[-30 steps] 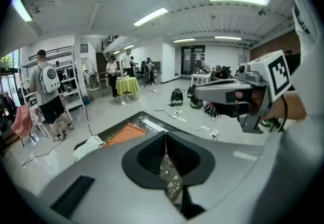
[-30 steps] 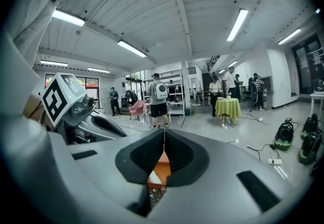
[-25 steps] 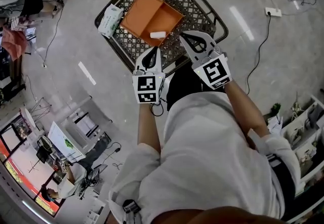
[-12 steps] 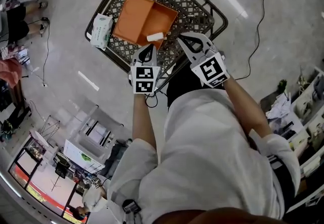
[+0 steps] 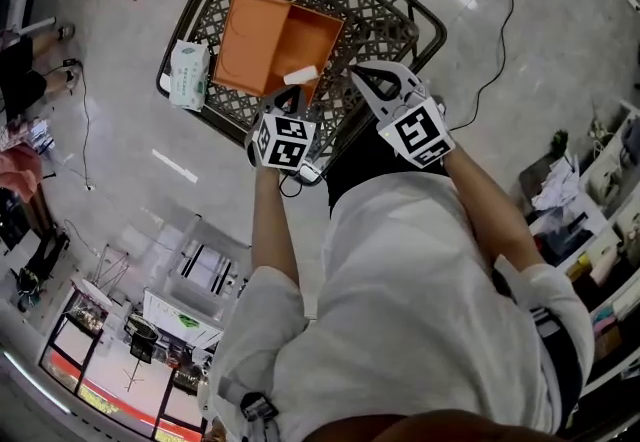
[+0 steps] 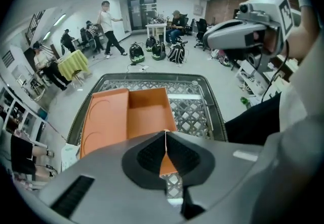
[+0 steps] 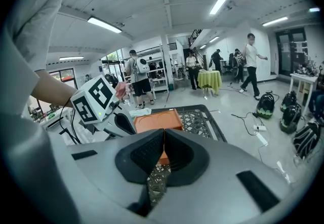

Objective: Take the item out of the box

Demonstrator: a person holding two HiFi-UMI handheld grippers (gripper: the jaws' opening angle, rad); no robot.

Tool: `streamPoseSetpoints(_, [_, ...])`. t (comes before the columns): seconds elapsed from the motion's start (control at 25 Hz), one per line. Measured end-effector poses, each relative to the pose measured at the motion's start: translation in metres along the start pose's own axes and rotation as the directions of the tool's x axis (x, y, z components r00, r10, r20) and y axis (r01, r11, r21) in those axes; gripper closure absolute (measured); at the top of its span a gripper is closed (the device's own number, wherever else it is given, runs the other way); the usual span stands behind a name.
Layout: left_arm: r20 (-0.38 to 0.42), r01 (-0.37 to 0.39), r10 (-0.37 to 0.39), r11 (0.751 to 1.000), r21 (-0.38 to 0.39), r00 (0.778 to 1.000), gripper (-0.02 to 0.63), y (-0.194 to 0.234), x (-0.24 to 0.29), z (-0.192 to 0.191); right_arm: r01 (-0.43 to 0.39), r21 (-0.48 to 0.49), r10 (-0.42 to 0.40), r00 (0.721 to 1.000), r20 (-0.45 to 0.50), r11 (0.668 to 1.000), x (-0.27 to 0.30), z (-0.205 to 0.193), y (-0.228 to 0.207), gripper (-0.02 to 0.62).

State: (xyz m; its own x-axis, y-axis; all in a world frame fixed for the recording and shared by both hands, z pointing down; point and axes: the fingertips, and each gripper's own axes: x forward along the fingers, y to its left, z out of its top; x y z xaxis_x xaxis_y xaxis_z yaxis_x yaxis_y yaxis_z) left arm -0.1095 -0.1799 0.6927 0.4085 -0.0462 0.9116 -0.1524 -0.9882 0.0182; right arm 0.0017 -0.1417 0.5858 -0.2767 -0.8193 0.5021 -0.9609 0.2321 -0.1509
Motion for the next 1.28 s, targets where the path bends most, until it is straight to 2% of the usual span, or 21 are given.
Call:
streamPoseSetpoints(0.28, [-0.131, 0.035, -0.018, 0.99, 0.133, 0.991, 0.594, 0.009, 0.028, -0.022, 0.025, 0.024, -0.024, 0.999, -0.024, 0.999, 0.007, -0.008, -0.004, 0.591])
streamPoseSetpoints(0.64, [-0.221, 0.112, -0.044, 0.946, 0.305, 0.974, 0.566, 0.009, 0.053, -0.037, 0.041, 0.041, -0.039, 0.998, -0.058, 0.998, 0.011, -0.02, -0.006, 0.591])
streamPoseSetpoints(0.96, [-0.302, 0.181, -0.068, 0.914, 0.364, 0.951, 0.511, 0.004, 0.064, -0.044, 0.049, 0.072, -0.044, 0.996, -0.071, 0.996, 0.009, -0.031, -0.007, 0.591])
streamPoseSetpoints(1.28, [-0.334, 0.209, -0.077, 0.901, 0.379, 0.939, 0.486, 0.008, 0.082, -0.048, 0.069, 0.084, -0.062, 0.995, -0.08, 0.994, 0.008, -0.037, -0.011, 0.591])
